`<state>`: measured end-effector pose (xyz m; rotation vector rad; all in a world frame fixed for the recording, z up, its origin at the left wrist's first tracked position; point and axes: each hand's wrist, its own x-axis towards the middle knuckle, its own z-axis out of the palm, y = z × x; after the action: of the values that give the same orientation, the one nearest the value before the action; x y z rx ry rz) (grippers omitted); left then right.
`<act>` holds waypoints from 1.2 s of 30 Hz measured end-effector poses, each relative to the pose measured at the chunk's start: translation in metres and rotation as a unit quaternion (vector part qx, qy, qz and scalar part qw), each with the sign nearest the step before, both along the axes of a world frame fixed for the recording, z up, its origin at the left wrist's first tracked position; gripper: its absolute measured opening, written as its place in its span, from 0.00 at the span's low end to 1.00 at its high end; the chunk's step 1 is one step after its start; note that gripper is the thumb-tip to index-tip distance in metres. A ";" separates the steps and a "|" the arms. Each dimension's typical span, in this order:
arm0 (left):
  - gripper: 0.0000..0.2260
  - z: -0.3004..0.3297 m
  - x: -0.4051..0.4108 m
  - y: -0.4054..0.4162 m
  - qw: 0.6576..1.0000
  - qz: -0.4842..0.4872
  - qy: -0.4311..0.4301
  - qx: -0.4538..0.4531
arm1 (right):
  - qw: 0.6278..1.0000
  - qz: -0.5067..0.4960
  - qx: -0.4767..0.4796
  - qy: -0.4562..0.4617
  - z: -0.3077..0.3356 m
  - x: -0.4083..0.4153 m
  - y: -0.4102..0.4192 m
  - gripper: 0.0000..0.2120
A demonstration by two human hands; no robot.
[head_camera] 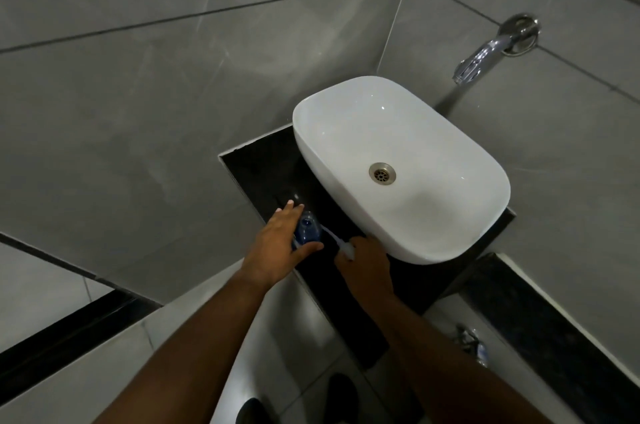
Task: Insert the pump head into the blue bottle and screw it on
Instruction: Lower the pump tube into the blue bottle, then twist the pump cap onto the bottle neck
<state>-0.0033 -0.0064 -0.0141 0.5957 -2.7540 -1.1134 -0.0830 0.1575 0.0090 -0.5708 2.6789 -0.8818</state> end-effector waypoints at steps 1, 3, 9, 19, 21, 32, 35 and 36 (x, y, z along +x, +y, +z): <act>0.42 0.001 0.000 0.000 1.000 0.002 -0.001 0.001 | 0.999 -0.016 -0.032 -0.008 0.006 -0.001 -0.001 0.11; 0.42 0.002 0.001 0.000 1.000 0.007 -0.002 0.010 | 0.997 -0.027 -0.077 0.003 0.018 0.000 0.000 0.12; 0.41 0.003 -0.001 0.001 1.000 0.016 -0.002 0.020 | 0.987 0.059 -0.083 0.127 0.080 -0.016 -0.007 0.10; 0.43 -0.011 -0.004 -0.007 0.991 -0.025 -0.017 -0.133 | 0.940 0.295 0.014 0.173 0.140 -0.036 -0.043 0.15; 0.43 -0.013 -0.005 -0.008 0.990 -0.028 -0.013 -0.140 | 0.935 0.306 0.014 0.181 0.140 -0.038 -0.051 0.14; 0.43 -0.016 -0.004 -0.006 0.995 -0.025 0.016 -0.091 | 0.918 0.346 0.141 0.132 0.145 -0.033 -0.078 0.13; 0.43 -0.019 -0.005 -0.005 0.995 -0.022 0.017 -0.093 | 0.911 0.352 0.196 0.086 0.120 -0.033 -0.086 0.14; 0.43 -0.020 -0.005 -0.005 0.994 -0.022 0.018 -0.101 | 0.906 0.350 0.228 0.068 0.114 -0.033 -0.089 0.14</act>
<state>-0.0087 -0.0112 -0.0342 0.4855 -2.8143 -0.8297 -0.1160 0.0682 0.1228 -1.3699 2.3534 -0.0146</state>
